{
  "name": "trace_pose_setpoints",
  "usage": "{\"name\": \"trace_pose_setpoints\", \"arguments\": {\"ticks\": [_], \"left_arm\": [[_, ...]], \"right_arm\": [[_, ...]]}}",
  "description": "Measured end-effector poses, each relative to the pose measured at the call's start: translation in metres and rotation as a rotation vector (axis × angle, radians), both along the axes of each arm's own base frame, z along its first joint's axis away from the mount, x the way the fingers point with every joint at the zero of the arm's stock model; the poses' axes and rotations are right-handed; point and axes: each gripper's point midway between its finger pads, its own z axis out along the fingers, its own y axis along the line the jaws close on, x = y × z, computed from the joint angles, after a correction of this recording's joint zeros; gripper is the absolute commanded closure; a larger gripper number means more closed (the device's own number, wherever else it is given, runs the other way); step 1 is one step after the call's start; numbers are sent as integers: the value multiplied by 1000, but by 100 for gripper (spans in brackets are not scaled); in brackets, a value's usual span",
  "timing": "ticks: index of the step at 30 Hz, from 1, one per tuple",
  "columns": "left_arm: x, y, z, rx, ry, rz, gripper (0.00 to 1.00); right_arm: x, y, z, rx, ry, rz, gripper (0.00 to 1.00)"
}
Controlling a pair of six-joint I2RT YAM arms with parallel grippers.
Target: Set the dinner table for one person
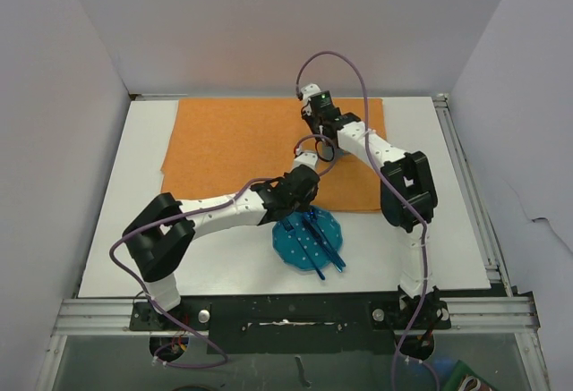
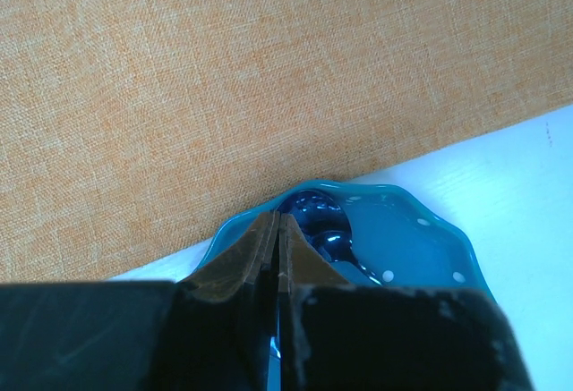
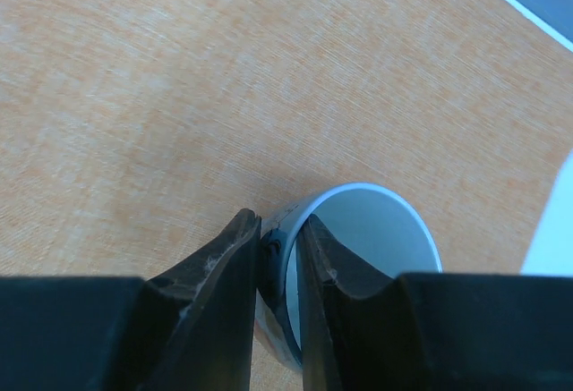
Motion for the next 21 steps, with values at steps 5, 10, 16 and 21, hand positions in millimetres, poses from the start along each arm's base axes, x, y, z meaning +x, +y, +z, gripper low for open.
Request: {"name": "trace_pose_setpoints", "arguments": {"ticks": [5,10,16,21], "left_arm": [[-2,4,-6,12,8,4,99],[-2,5,-6,14,7,7,99],[-2,5,-6,14,7,7,99],[-2,5,-6,14,7,7,99]], "right_arm": [[6,-30,-4,-172,-61,-134,100],[10,-59,-7,-287,-128,-263,100],[8,-76,-6,-365,-161,-331,100],[12,-87,-6,-400,-181,-365,100]]}}
